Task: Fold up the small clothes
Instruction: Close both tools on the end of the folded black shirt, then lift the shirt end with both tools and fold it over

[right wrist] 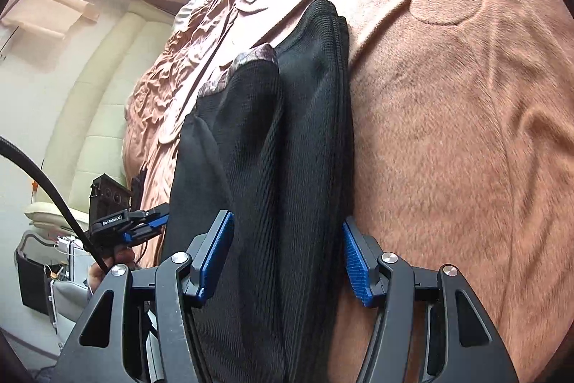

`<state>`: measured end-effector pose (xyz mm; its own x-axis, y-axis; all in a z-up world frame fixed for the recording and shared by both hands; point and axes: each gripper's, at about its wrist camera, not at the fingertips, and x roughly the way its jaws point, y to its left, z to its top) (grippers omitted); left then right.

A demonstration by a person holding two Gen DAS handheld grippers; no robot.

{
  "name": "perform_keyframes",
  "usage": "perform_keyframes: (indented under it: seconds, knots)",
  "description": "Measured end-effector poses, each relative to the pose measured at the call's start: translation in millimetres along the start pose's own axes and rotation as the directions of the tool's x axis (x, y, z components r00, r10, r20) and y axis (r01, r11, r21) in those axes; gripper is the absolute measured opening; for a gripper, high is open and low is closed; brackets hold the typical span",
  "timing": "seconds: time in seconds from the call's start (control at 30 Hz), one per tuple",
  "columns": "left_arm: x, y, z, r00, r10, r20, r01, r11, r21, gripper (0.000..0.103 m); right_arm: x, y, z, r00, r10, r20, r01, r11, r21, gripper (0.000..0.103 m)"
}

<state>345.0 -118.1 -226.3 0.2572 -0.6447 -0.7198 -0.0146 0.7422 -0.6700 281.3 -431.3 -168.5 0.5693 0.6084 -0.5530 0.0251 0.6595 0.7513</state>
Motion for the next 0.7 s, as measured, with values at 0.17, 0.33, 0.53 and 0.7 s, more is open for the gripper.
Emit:
perform_keyframes:
  seconds: [0.17,0.33,0.53,0.7]
  knots:
    - [10,-1,19,1.0,0.005,-0.005,-0.005,1.0,-0.005,0.025,16,-5,21,1.0,0.025,-0.013,-0.025,1.0,-0.005,0.057]
    - [17,-2,39,1.0,-0.004,0.002,0.004,1.0,-0.006,0.025,30,-7,38,0.998,0.063,-0.027,-0.064,0.998,-0.021,0.056]
    - [23,-6,63,0.999,-0.032,0.022,0.032,0.999,-0.001,0.025,42,-15,56,0.996,0.08,-0.041,-0.081,0.996,-0.028,0.048]
    - [31,-9,80,0.998,-0.044,0.041,0.044,0.999,0.006,0.025,50,-13,68,0.996,0.086,-0.038,-0.088,0.995,-0.051,0.044]
